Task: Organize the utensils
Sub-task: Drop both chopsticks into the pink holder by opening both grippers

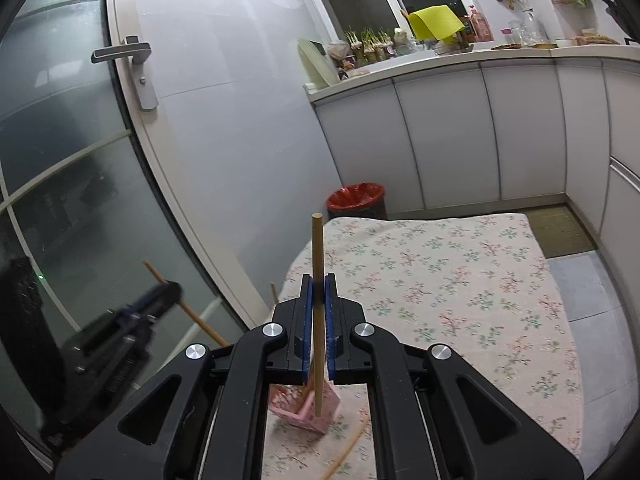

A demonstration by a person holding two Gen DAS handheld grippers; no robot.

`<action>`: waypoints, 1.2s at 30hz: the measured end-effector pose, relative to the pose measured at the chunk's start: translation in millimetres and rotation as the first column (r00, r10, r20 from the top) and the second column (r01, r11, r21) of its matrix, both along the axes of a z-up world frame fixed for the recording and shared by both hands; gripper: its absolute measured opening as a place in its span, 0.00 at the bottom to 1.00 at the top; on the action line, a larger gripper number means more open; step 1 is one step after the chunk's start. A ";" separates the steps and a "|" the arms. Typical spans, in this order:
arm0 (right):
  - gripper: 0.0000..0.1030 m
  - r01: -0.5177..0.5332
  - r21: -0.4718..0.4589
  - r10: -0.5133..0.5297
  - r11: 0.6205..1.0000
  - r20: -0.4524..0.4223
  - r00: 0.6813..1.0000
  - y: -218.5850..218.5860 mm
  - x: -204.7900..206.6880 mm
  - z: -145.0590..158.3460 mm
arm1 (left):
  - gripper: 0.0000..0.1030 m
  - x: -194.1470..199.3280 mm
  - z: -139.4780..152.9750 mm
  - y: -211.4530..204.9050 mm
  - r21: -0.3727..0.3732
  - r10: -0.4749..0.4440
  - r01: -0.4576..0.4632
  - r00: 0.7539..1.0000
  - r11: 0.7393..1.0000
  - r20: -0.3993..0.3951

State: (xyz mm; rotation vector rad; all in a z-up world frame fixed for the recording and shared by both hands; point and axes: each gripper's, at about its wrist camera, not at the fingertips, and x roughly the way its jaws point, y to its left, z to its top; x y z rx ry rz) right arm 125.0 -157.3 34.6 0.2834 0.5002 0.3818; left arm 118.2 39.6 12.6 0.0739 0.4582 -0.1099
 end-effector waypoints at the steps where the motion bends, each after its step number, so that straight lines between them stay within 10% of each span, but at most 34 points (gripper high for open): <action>1: 0.04 -0.004 0.009 0.004 1.000 0.002 1.000 2.2 1.0 -0.7 | 0.05 1.5 -2.0 -1.0 0.002 0.000 0.000 1.000 1.000 -0.005; 17: 0.06 -0.041 -0.004 0.040 0.999 -0.075 0.996 33.0 31.1 -42.7 | 0.08 16.1 -16.4 0.3 0.012 -0.003 0.004 0.999 1.000 -0.050; 21: 0.14 -0.034 0.018 0.035 0.999 -0.081 0.996 26.6 30.8 -42.3 | 0.38 10.6 -13.7 1.3 -0.002 -0.005 0.005 0.999 1.000 -0.042; 36: 0.50 0.032 0.031 -0.029 0.999 -0.085 0.996 -24.0 13.5 -28.2 | 0.72 -12.5 -22.2 1.4 -0.024 -0.033 0.030 0.989 0.999 -0.145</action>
